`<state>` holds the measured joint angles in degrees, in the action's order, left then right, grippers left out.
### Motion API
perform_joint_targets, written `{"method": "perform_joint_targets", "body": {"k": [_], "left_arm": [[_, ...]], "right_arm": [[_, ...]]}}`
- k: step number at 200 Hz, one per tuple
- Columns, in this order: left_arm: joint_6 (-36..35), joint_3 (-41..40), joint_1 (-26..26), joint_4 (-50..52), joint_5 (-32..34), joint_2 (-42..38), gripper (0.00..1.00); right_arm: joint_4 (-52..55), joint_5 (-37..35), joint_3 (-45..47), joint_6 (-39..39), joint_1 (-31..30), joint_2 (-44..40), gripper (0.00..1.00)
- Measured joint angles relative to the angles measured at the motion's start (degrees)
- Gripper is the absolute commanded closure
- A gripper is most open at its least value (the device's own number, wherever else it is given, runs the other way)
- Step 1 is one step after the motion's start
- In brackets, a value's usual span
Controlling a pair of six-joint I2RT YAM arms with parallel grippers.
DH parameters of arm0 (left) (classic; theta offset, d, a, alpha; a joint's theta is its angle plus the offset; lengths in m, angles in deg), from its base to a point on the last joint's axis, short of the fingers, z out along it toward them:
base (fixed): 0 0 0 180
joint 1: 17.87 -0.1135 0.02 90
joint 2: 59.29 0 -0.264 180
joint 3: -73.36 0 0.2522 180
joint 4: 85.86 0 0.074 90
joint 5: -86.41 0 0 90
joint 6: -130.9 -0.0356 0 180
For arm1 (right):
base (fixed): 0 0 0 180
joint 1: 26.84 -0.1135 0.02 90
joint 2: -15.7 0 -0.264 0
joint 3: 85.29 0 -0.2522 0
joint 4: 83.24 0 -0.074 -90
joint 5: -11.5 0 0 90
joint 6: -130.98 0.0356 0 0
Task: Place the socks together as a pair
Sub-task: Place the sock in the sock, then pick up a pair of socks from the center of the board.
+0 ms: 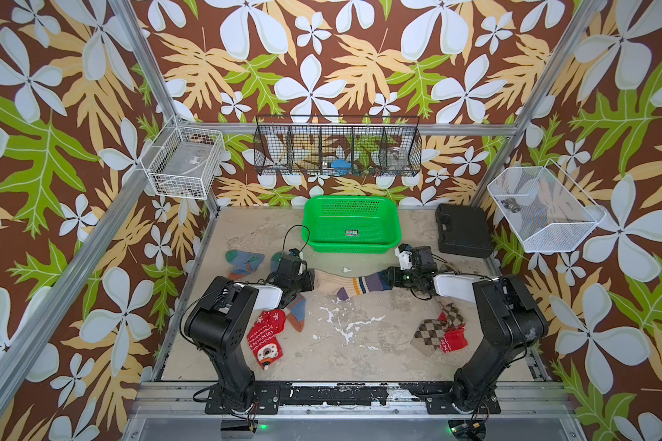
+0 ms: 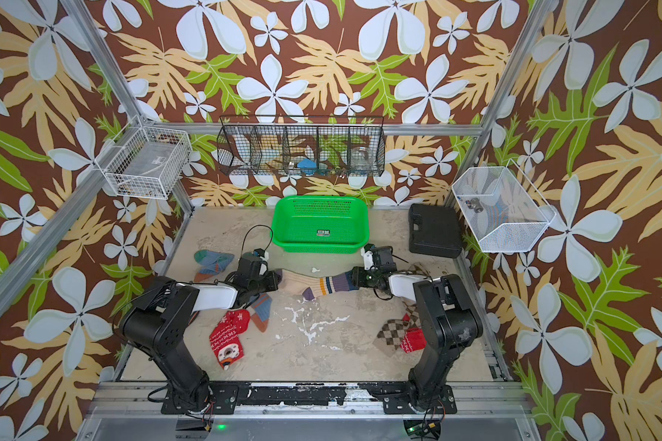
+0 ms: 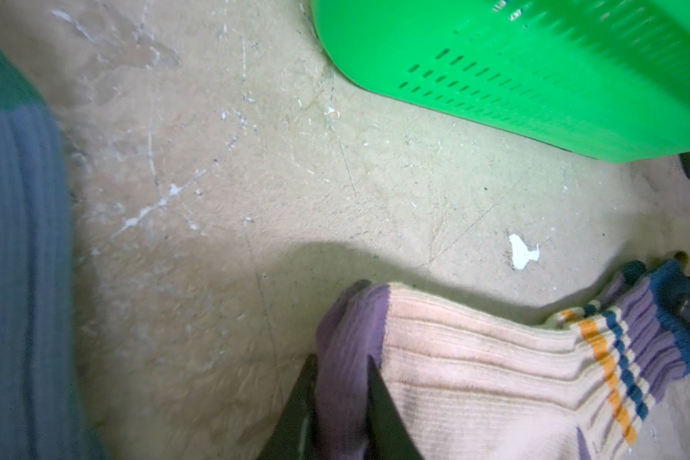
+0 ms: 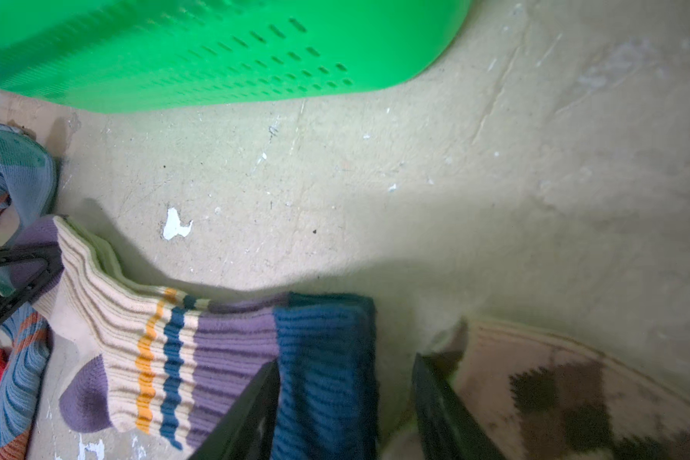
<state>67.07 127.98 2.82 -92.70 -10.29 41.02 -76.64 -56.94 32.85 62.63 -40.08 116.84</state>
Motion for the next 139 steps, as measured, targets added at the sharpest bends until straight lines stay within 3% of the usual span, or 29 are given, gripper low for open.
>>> {"method": "perform_joint_targets", "body": {"k": [22,101,139], "left_arm": [[0.57,-0.44,-0.02,-0.20,-0.96,-0.28,1.00],[0.33,-2.08,0.00,2.84,-2.97,-3.69,1.00],[-0.07,-3.85,0.07,5.18,-4.04,-7.50,1.00]], "right_arm": [[-0.28,-0.20,0.02,-0.04,-0.31,-0.15,0.47],[4.31,-6.80,6.64,-0.02,-2.01,-15.13,0.48],[4.13,-6.91,7.34,0.04,-1.99,-13.09,0.47]]}}
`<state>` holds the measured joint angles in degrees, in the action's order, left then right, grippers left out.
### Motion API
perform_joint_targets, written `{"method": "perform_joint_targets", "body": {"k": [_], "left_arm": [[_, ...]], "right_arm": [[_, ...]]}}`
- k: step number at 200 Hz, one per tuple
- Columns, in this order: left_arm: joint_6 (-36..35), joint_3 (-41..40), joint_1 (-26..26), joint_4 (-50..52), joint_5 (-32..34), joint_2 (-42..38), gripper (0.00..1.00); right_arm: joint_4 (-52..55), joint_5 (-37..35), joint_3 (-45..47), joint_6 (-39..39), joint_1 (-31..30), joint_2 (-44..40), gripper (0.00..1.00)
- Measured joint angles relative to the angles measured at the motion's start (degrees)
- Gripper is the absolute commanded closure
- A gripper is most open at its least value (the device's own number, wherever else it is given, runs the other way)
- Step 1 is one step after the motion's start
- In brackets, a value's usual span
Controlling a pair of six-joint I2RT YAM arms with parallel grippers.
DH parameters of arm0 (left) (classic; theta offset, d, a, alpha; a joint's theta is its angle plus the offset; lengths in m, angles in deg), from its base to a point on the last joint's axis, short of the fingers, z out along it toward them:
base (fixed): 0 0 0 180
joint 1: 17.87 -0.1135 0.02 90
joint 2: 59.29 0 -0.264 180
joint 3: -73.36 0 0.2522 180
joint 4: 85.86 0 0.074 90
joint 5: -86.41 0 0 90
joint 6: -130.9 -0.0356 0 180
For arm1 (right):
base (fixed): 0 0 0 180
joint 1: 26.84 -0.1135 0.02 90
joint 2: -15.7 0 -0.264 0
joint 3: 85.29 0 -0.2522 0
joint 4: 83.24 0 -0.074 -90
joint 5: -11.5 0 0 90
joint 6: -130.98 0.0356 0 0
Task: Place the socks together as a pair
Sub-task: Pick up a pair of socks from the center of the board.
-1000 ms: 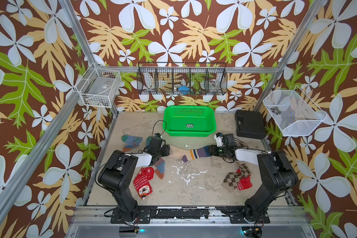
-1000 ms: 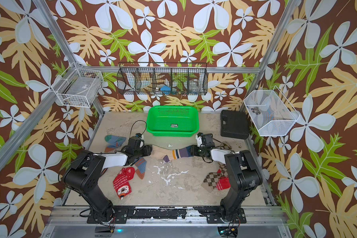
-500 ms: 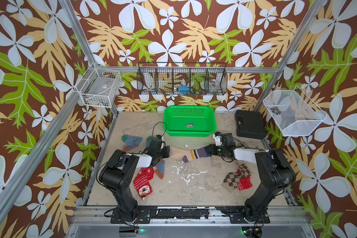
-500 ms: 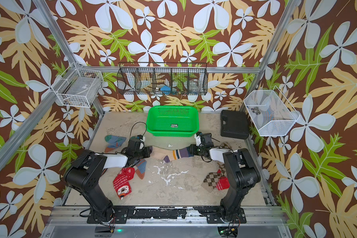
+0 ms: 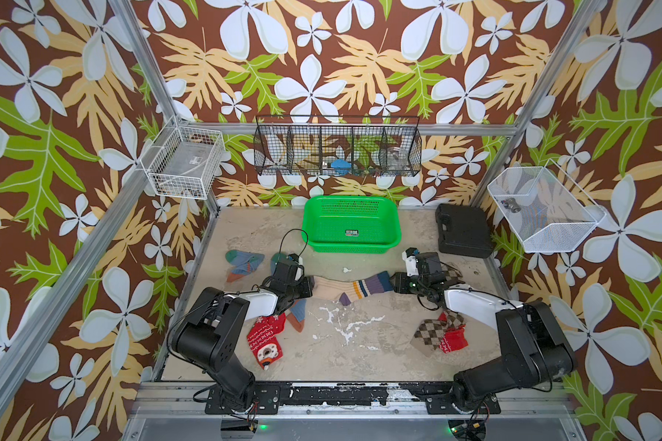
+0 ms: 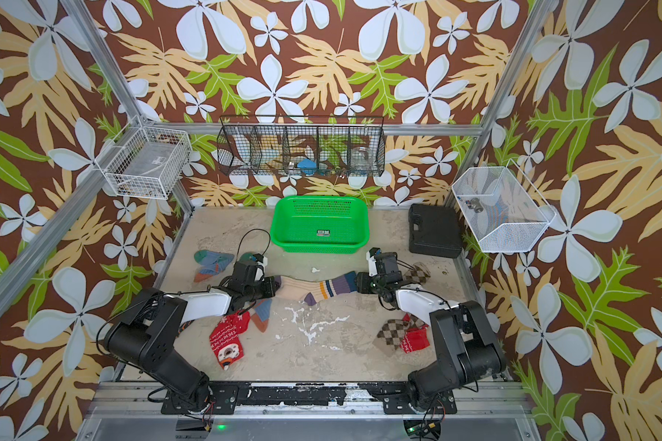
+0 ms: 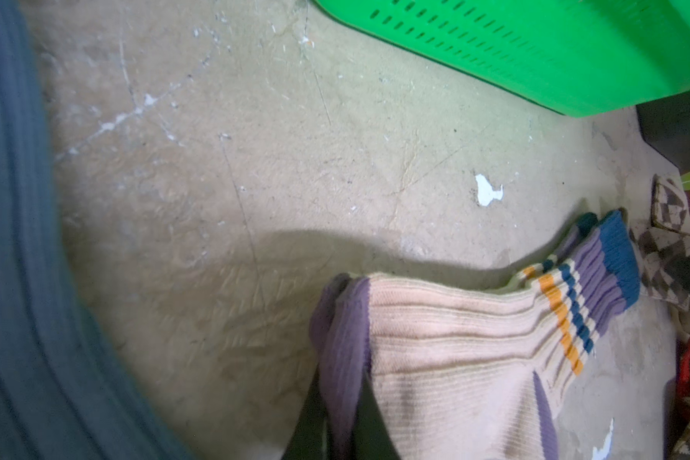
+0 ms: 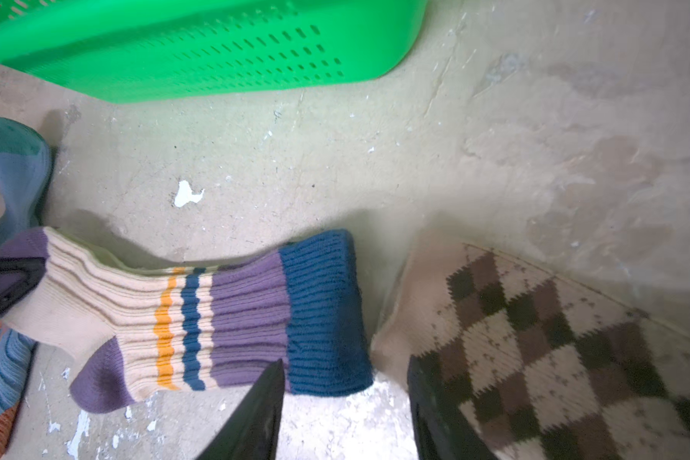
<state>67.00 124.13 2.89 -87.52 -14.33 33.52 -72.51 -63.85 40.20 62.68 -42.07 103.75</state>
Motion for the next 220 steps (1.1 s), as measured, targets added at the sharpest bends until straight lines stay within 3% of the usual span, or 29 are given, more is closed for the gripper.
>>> {"method": "perform_joint_targets", "body": {"k": [85,105,138,160,177,199,220], "left_arm": [[-0.87,0.09,0.00,1.66,0.33,0.20,1.00],[-0.85,0.28,0.00,1.51,-0.09,0.42,1.00],[-0.85,0.44,0.00,1.49,-0.50,0.50,1.00],[-0.81,0.48,0.00,1.51,-0.74,-0.09,1.00],[-0.74,0.92,0.00,1.68,-1.09,-1.40,1.00],[-0.70,2.03,0.00,2.10,-1.33,-3.30,1.00],[-0.90,3.10,0.00,3.02,-1.31,-4.15,1.00]], "right_arm": [[-3.61,5.64,-1.44,0.85,-1.53,7.19,0.51],[-4.94,6.97,-2.08,0.94,-1.90,8.68,0.62],[-5.51,7.89,-2.49,1.92,-2.16,10.03,0.92],[-3.61,7.58,-2.49,1.97,-2.34,8.13,0.96],[-1.18,7.23,-2.82,1.84,-2.43,4.90,0.89],[1.60,4.63,-4.50,1.03,-2.38,0.96,0.58],[3.76,2.51,-5.51,-0.79,-2.36,-0.15,0.48]]}}
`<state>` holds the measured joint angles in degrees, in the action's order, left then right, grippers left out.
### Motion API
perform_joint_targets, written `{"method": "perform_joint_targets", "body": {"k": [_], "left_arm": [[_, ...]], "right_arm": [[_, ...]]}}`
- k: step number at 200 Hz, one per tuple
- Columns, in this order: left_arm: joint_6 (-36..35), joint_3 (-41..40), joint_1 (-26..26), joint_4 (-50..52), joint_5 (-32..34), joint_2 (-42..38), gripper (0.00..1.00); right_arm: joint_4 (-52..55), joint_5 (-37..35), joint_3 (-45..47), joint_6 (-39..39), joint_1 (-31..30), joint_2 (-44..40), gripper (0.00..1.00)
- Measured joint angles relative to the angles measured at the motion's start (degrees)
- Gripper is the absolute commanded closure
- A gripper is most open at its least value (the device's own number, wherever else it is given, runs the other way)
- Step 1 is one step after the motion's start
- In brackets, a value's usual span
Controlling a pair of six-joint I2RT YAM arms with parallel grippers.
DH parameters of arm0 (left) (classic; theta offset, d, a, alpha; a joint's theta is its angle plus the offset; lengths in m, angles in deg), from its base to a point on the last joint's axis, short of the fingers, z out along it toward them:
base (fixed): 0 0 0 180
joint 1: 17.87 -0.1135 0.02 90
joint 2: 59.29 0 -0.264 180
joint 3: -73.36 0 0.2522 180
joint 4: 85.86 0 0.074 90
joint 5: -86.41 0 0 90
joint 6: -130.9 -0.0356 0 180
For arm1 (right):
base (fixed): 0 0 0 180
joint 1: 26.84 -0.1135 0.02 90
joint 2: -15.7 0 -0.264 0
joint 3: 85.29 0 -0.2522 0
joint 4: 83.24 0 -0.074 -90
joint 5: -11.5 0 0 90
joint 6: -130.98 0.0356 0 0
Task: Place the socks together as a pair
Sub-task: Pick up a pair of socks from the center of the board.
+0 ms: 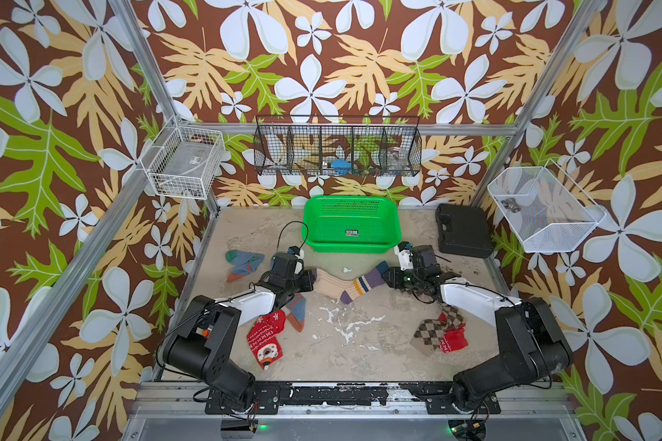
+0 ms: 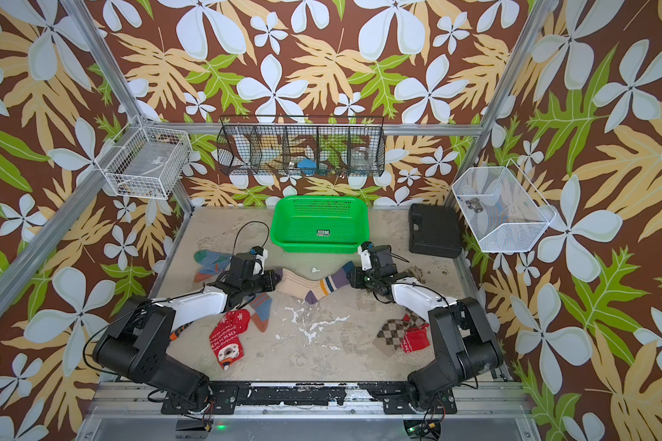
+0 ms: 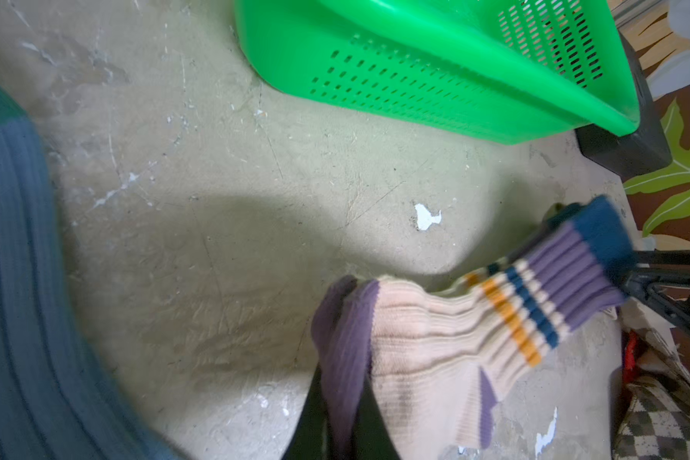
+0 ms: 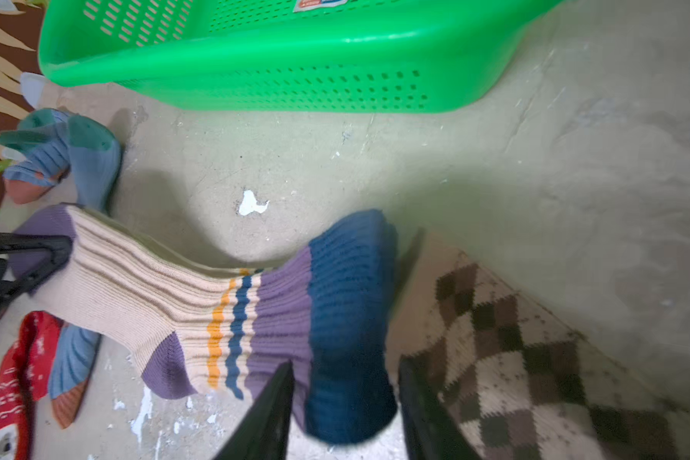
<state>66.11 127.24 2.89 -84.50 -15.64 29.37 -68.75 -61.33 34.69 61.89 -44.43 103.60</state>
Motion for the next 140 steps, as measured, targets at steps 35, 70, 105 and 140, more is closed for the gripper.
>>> {"method": "perform_joint_targets", "body": {"k": [35,70,105,140], "left_arm": [[-1.38,0.46,-0.33,3.30,3.56,-0.55,1.00],[-2.16,-1.05,-2.78,5.22,7.76,-2.45,1.00],[-2.80,-1.38,-3.39,5.66,9.09,-3.37,1.00],[-2.95,-1.81,-3.50,5.68,9.16,-3.13,1.00]], "right_arm": [[2.99,-1.11,0.42,-0.59,-0.04,0.04,0.43],[3.41,-0.55,-0.37,-0.76,-0.39,0.50,0.42],[2.25,0.72,-3.87,-0.79,-3.30,3.96,0.42],[0.61,1.07,-6.47,-0.72,-6.62,9.62,0.42]]}}
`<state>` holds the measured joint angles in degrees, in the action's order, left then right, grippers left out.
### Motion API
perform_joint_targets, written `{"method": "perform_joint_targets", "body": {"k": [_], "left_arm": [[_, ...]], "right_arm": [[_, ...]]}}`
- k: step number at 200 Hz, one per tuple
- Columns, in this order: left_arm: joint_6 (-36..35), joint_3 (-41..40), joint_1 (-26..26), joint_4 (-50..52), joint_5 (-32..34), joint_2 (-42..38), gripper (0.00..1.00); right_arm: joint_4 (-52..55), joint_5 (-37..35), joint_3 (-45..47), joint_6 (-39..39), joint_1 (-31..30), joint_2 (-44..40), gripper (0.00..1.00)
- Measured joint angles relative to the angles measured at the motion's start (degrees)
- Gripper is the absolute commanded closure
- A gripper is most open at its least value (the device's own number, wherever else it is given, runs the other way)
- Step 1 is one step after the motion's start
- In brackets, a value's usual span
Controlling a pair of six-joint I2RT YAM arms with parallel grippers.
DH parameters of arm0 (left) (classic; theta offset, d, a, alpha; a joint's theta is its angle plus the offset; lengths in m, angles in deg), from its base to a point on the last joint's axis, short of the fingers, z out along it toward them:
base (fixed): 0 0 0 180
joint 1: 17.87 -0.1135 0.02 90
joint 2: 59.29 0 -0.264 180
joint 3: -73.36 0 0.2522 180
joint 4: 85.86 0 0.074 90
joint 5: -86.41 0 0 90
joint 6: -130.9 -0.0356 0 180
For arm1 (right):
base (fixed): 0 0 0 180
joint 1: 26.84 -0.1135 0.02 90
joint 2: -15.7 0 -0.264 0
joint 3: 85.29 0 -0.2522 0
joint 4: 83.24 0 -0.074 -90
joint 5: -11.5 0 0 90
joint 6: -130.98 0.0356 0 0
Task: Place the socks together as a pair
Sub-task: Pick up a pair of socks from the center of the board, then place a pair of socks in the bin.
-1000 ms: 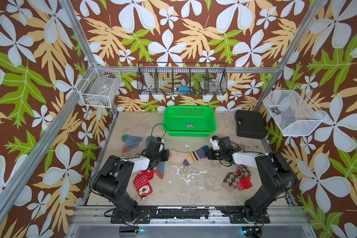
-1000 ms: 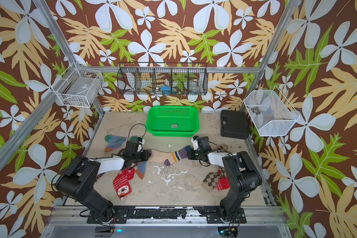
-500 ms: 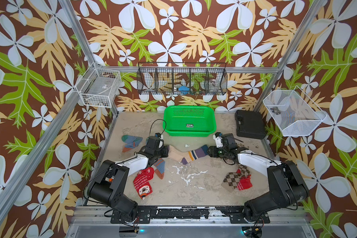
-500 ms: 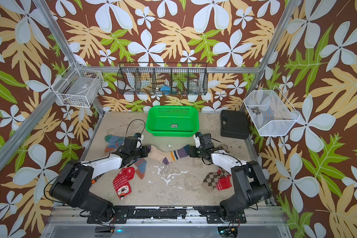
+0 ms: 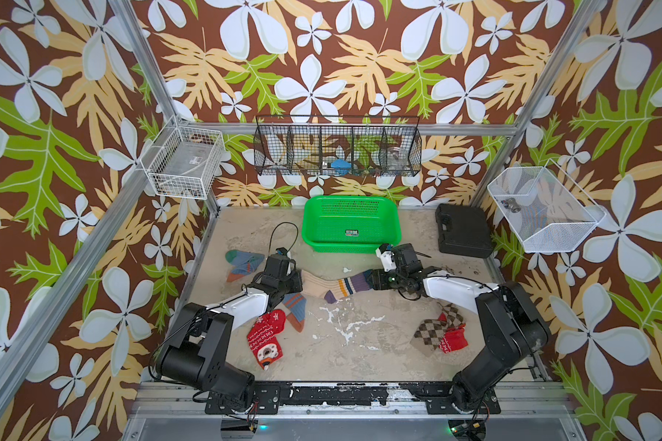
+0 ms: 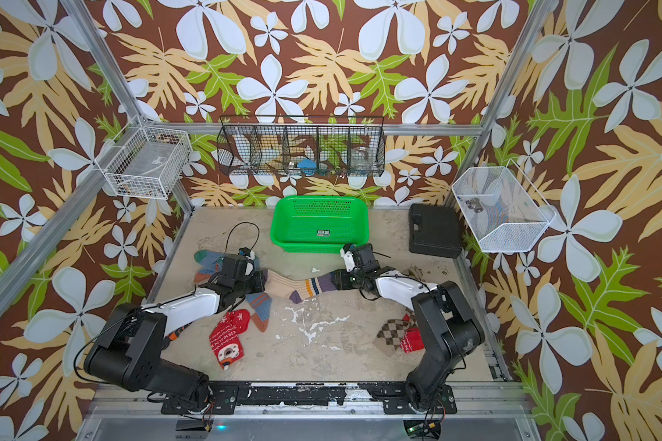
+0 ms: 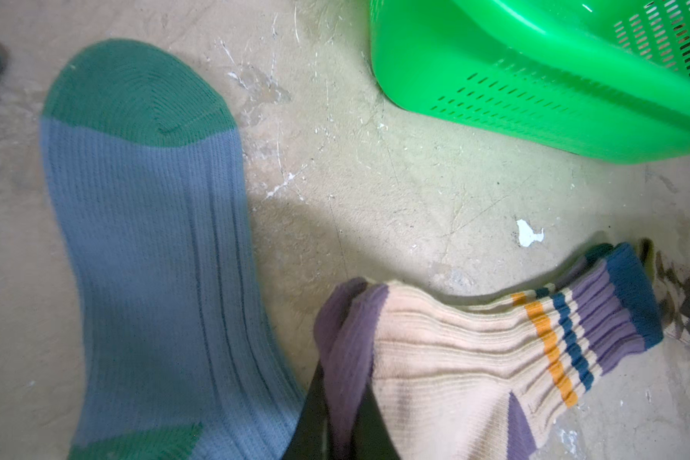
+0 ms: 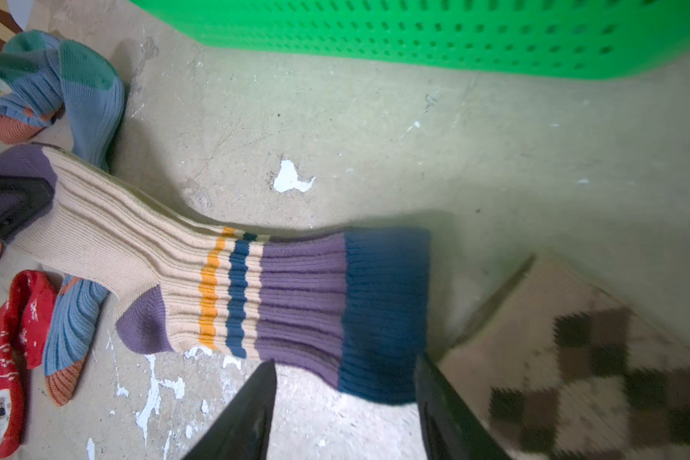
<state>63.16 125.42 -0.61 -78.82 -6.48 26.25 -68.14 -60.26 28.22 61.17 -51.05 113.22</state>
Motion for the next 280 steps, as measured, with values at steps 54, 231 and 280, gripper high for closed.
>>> {"method": "perform_joint_targets", "body": {"k": [54,231,280], "left_arm": [[-0.22,-0.20,-0.11,0.44,1.38,-1.05,1.00],[1.46,28.98,-0.11,2.45,-8.07,5.07,1.00],[0.39,48.74,-0.13,5.44,-8.92,23.32,1.00]], "right_arm": [[-1.31,-3.32,-0.48,0.44,-0.96,4.79,0.41],[8.11,-0.61,-23.02,-1.62,4.44,-3.43,1.00],[9.60,1.40,-34.51,-2.38,10.88,8.66,1.00]]}}
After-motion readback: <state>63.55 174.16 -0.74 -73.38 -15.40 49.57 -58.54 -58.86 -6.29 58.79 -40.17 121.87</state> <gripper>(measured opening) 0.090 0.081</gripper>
